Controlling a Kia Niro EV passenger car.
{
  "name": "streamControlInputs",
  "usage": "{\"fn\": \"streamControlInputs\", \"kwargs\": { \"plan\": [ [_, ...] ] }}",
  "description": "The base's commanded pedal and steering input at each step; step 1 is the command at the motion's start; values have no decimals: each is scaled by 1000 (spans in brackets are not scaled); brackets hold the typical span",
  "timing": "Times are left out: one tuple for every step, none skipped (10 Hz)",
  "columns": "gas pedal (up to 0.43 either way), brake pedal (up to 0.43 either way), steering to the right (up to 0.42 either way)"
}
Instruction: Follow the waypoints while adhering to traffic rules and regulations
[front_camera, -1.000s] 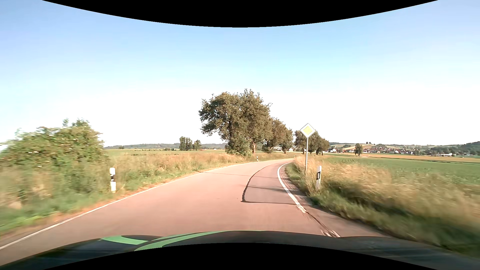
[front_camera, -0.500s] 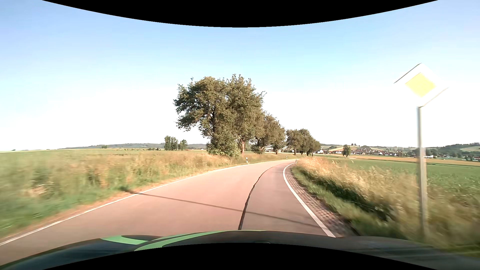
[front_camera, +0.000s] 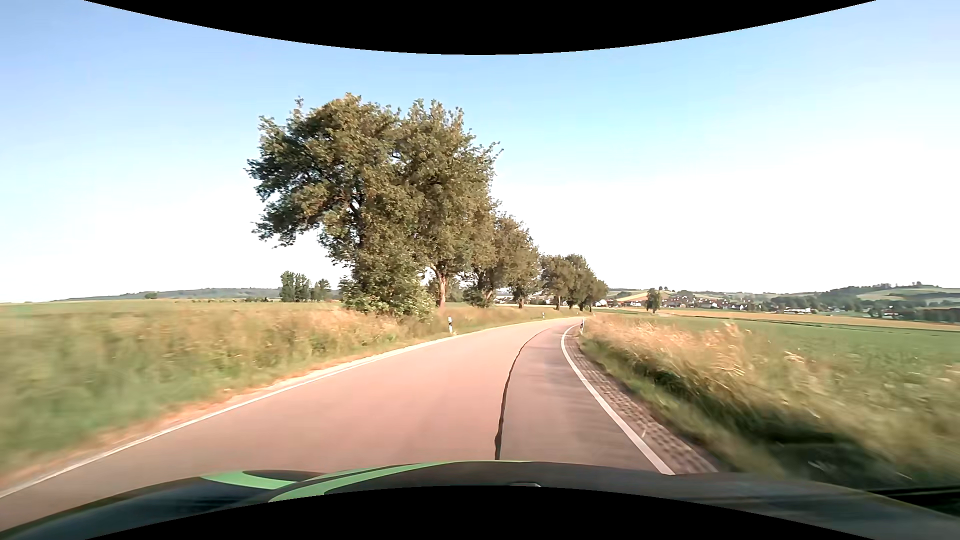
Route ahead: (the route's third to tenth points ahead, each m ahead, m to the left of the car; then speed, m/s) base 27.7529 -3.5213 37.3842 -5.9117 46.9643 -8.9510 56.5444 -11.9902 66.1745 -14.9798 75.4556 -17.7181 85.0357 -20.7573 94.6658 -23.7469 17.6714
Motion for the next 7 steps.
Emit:
{"fn": "streamControlInputs", "kwargs": {
  "plan": [
    [150, 0, 51],
    [150, 0, 50],
    [150, 0, 47],
    [150, 0, 44],
    [150, 0, 43],
    [150, 0, 43],
    [150, 0, 42]
  ]
}}
